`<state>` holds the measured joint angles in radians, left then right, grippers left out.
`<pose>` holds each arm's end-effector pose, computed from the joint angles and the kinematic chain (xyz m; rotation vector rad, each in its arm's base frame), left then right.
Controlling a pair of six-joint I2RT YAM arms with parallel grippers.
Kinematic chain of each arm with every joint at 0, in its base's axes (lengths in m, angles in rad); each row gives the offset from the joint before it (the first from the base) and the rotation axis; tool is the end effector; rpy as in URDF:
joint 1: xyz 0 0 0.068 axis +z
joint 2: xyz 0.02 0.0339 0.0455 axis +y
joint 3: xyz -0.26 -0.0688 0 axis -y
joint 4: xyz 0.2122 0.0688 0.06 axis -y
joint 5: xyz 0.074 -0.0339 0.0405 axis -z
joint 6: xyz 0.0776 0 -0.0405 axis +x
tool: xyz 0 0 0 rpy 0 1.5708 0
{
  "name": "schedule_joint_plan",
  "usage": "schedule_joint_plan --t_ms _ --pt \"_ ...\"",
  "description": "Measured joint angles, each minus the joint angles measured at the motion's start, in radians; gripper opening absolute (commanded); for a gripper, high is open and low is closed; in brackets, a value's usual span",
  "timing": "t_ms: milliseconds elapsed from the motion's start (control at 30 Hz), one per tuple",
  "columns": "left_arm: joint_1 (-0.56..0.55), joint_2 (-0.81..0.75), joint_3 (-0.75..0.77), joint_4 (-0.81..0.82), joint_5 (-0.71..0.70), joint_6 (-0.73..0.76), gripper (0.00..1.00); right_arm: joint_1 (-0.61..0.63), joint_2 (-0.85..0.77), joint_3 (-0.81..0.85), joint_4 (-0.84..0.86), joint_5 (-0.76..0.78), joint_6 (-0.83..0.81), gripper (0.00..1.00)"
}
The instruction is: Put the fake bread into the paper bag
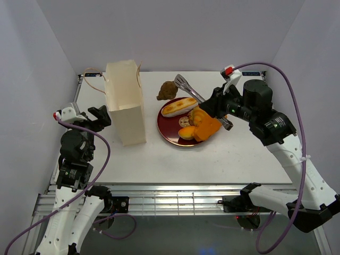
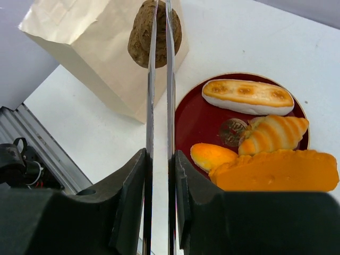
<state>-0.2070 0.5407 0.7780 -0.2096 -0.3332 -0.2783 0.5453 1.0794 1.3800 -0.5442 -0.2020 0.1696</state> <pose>0.1388 -0.0032 0.3596 -0.3175 1.5131 -0.1277 0.1867 0.1315 0.4267 -0.4916 1.7979 0.6847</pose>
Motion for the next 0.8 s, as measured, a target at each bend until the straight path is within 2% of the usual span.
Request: schedule_joint_plan --t_ms 400,800 --pt "0.000 0.009 0.000 0.000 0.001 0.000 0.98 0.002 0.033 0.060 0.072 -0.092 -0.002 0.22" --pt "0.000 0.010 0.000 0.000 0.005 0.000 0.98 0.018 0.077 0.141 0.076 -0.125 0.006 0.22"
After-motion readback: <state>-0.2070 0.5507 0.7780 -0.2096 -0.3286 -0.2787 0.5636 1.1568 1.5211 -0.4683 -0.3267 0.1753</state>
